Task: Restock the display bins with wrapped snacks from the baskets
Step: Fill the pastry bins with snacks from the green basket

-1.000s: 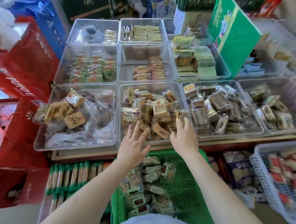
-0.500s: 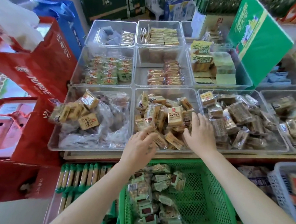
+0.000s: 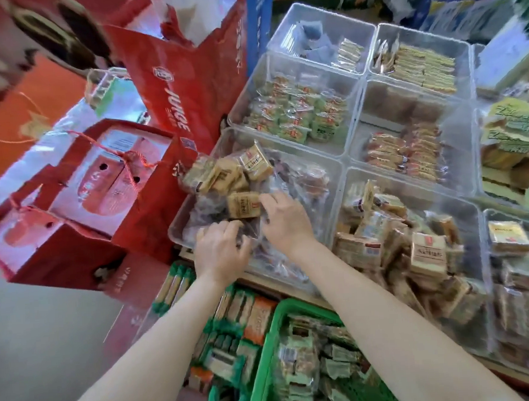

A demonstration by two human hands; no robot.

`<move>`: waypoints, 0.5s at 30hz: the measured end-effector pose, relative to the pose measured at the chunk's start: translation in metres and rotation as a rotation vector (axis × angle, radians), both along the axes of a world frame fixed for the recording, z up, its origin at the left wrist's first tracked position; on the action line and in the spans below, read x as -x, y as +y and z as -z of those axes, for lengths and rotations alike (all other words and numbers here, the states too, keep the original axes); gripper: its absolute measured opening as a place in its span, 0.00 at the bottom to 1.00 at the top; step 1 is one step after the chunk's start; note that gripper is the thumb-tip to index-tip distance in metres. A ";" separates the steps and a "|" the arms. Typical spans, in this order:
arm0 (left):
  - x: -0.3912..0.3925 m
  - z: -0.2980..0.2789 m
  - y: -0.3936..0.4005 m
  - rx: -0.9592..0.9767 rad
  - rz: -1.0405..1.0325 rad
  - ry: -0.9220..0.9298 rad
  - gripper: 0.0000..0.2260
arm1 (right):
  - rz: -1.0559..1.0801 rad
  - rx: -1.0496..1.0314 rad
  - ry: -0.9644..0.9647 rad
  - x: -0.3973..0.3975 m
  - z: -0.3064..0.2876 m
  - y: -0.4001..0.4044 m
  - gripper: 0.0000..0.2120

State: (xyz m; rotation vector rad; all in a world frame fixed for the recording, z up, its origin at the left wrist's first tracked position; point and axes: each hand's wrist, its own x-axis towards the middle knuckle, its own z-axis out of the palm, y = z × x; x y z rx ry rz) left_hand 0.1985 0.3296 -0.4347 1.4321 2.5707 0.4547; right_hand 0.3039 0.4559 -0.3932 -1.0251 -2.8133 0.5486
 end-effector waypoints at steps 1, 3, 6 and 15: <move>-0.001 0.002 0.000 -0.039 -0.006 0.017 0.20 | 0.005 -0.016 -0.031 0.010 0.004 0.002 0.17; -0.002 0.006 0.003 -0.134 -0.022 0.072 0.16 | 0.001 -0.053 -0.118 0.023 0.013 0.008 0.25; -0.001 0.011 0.004 -0.218 -0.021 0.134 0.14 | -0.004 -0.121 -0.214 0.033 0.024 0.014 0.30; 0.000 0.007 0.006 -0.157 -0.021 0.115 0.14 | 0.168 -0.075 0.082 0.007 0.000 0.026 0.24</move>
